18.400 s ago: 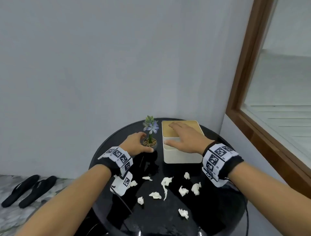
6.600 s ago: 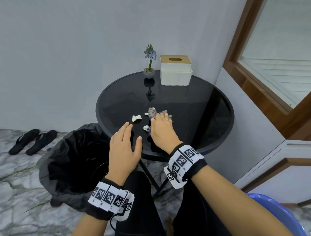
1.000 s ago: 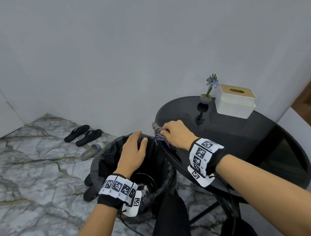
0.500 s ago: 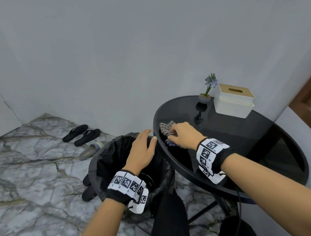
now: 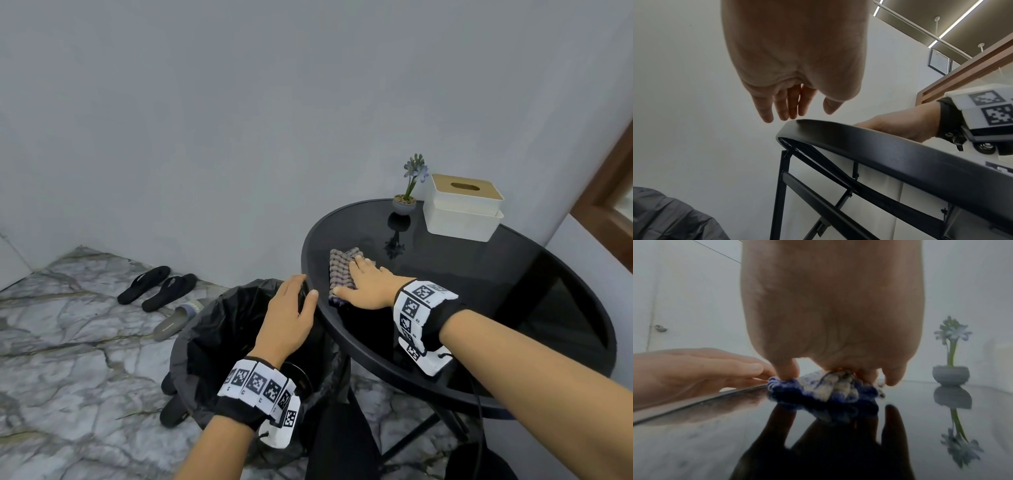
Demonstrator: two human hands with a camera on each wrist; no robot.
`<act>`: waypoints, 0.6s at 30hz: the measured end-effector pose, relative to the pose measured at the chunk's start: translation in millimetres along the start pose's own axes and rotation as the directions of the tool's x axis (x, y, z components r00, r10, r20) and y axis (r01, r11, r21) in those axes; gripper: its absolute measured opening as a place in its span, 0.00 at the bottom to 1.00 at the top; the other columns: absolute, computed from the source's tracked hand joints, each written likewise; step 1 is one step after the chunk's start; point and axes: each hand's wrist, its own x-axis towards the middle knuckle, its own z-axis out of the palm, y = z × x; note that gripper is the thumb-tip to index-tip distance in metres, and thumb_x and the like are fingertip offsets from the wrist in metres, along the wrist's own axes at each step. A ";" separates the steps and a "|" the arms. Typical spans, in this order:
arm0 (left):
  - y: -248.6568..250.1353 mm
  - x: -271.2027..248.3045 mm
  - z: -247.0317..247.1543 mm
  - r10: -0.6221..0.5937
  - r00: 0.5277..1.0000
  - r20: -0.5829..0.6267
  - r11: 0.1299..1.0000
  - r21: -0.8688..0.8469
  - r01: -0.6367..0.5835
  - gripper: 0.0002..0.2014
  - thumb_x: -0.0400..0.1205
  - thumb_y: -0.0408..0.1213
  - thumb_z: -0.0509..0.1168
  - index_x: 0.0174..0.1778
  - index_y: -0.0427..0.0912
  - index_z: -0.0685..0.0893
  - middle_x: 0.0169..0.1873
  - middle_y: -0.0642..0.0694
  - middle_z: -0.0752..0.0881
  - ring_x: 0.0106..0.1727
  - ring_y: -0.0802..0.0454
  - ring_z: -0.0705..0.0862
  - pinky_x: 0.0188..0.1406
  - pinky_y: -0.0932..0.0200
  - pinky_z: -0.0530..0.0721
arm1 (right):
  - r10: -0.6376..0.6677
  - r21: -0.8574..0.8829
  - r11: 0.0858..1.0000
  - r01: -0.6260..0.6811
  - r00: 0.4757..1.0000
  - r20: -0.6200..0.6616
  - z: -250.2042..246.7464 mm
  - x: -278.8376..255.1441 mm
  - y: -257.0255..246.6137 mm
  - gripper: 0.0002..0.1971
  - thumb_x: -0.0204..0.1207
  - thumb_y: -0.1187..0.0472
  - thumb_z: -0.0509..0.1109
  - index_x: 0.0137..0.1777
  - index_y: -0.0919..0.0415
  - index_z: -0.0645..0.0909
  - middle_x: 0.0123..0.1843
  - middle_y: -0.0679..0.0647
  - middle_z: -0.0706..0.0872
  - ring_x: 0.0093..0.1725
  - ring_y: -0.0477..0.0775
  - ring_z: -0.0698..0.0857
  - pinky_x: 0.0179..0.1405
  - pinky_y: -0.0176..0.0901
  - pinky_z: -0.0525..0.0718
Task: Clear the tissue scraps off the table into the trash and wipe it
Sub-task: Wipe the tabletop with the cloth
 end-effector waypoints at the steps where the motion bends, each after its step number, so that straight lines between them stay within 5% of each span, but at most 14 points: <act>1: -0.5 0.1 -0.2 0.004 1.000 0.003 1.000 0.001 -0.004 0.21 0.87 0.50 0.56 0.75 0.45 0.74 0.70 0.52 0.79 0.70 0.57 0.75 0.71 0.59 0.72 | -0.015 -0.011 1.000 0.015 0.999 -0.034 0.4 0.9 0.1 0.44 0.79 0.34 0.52 0.84 0.68 0.50 0.86 0.64 0.50 0.85 0.62 0.48 0.83 0.60 0.52; 4: -1.9 1.4 0.6 0.021 1.000 0.002 1.000 0.010 -0.021 0.21 0.87 0.48 0.56 0.75 0.45 0.74 0.70 0.52 0.79 0.71 0.57 0.75 0.69 0.64 0.70 | -0.118 0.079 0.989 0.129 0.985 -0.125 -2.3 2.6 -4.9 0.35 0.84 0.43 0.52 0.80 0.70 0.59 0.83 0.64 0.59 0.84 0.63 0.53 0.82 0.59 0.55; 8: -1.9 7.5 4.9 -0.019 0.999 0.049 0.997 0.072 0.015 0.25 0.88 0.48 0.54 0.81 0.41 0.68 0.81 0.47 0.68 0.82 0.52 0.64 0.81 0.55 0.62 | -0.161 0.014 0.987 0.162 0.987 -0.003 -2.1 2.7 -16.4 0.32 0.87 0.50 0.47 0.84 0.69 0.46 0.87 0.62 0.45 0.86 0.59 0.45 0.84 0.55 0.46; 12: -0.8 17.1 10.8 -0.056 0.996 0.072 0.996 0.067 0.051 0.25 0.90 0.44 0.51 0.83 0.40 0.64 0.84 0.47 0.63 0.84 0.53 0.59 0.81 0.61 0.54 | -0.224 0.004 0.975 0.224 0.974 0.039 -6.3 -9.1 -13.6 0.30 0.88 0.51 0.46 0.85 0.64 0.43 0.87 0.58 0.42 0.86 0.55 0.42 0.84 0.52 0.43; 18: -2.6 20.6 10.3 -0.143 0.989 -0.026 0.979 -0.153 0.137 0.22 0.90 0.39 0.53 0.80 0.40 0.70 0.78 0.45 0.74 0.78 0.53 0.71 0.74 0.67 0.61 | -0.330 -0.015 0.944 0.331 0.942 0.058 1.5 -35.4 -21.4 0.29 0.88 0.53 0.48 0.85 0.61 0.45 0.87 0.55 0.43 0.86 0.53 0.42 0.85 0.52 0.42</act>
